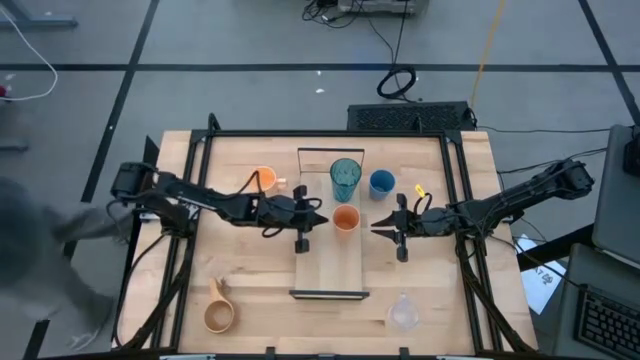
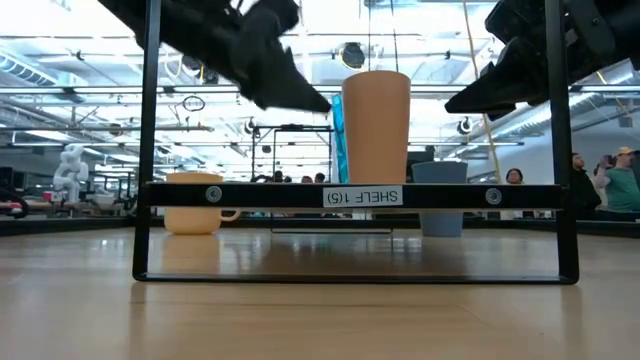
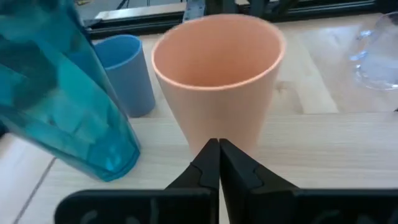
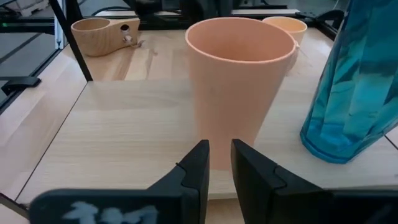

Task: Stack small to large cups/mugs on shelf
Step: Put the blue cup on the shelf

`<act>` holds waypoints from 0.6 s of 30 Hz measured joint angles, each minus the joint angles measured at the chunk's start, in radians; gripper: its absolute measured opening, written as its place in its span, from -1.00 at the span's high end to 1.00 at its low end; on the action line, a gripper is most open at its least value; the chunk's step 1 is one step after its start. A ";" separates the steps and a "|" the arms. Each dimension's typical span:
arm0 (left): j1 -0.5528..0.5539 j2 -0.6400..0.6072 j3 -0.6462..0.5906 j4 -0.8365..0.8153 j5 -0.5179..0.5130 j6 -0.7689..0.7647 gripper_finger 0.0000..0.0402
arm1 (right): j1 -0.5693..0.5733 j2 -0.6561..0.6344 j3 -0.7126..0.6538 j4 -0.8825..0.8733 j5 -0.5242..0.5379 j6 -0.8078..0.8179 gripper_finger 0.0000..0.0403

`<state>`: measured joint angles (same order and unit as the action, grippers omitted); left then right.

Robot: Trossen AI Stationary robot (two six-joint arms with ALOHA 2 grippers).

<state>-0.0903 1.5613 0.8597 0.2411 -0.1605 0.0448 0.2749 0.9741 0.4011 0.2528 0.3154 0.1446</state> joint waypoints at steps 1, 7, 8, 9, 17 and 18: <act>-0.006 -0.018 0.000 -0.004 -0.005 0.006 0.98 | 0.000 0.000 0.000 0.000 0.002 0.007 0.72; -0.058 -0.116 0.000 -0.066 -0.077 0.029 0.96 | 0.000 -0.005 0.000 -0.015 0.055 0.070 0.72; -0.067 -0.131 0.000 -0.090 -0.093 0.029 0.96 | 0.000 -0.007 0.000 -0.012 0.056 0.079 0.72; -0.077 -0.141 0.000 -0.100 -0.109 0.030 0.97 | 0.001 -0.012 0.000 -0.012 0.056 0.087 0.72; -0.124 -0.170 0.001 -0.155 -0.179 0.025 0.94 | 0.043 -0.095 0.000 -0.015 0.059 0.121 0.72; -0.131 -0.174 0.000 -0.169 -0.186 0.024 0.94 | 0.049 -0.108 0.000 -0.021 0.066 0.132 0.72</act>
<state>-0.2211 1.3872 0.8592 0.0716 -0.3464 0.0686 0.3240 0.8659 0.4015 0.2323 0.3815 0.2765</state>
